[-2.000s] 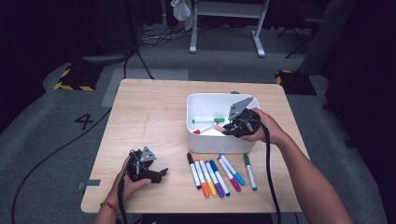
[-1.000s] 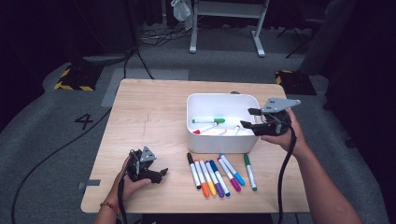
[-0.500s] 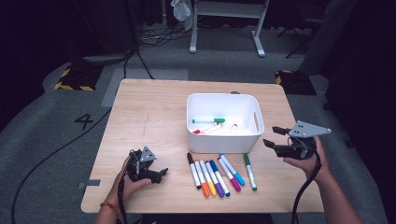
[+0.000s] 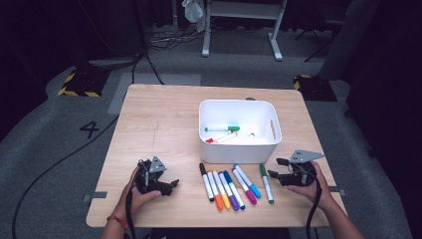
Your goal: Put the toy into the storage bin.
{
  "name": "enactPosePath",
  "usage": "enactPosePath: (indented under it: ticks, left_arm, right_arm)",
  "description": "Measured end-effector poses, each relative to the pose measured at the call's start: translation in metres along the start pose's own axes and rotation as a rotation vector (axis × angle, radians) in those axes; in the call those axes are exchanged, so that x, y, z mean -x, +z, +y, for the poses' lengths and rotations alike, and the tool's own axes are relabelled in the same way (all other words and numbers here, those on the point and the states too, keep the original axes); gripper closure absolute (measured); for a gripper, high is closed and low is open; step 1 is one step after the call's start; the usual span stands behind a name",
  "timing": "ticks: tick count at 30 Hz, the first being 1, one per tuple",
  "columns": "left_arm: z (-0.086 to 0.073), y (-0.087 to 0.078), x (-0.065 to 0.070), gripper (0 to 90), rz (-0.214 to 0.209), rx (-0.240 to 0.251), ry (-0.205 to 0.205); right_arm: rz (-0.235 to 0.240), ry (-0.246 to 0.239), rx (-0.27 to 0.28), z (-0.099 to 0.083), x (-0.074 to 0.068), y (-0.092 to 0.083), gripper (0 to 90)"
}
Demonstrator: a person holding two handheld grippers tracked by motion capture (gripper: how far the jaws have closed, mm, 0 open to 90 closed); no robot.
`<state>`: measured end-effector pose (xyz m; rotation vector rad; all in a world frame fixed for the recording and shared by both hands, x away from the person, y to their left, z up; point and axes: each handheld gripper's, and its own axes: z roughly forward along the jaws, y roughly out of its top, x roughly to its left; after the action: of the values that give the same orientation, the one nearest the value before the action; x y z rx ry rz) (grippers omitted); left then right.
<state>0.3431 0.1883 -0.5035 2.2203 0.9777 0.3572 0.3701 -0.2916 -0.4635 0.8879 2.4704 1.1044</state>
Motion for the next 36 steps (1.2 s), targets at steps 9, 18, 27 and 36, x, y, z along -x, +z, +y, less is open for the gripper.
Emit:
enactPosePath:
  ticks: [9, 18, 27, 36]
  left_arm:
    - [0.0, 0.0, 0.0, 13.7, 0.0, 0.0, 0.002]
    - [0.0, 0.0, 0.0, 13.7, 0.001, 0.0, 0.002]
    - [0.0, 0.0, 0.0, 13.8, 0.002, -0.001, 0.003]
    - [0.0, -0.001, 0.001, 13.8, 0.005, 0.0, 0.003]
  right_arm:
    - [0.026, -0.006, -0.049, -0.004, -0.012, 0.025, 40.8]
    - [-0.005, 0.02, -0.071, -0.013, -0.006, 0.029, 67.9]
    - [0.032, 0.011, -0.044, -0.019, 0.004, 0.014, 74.8]
    - [0.026, -0.01, 0.134, 0.006, 0.008, -0.043, 74.8]
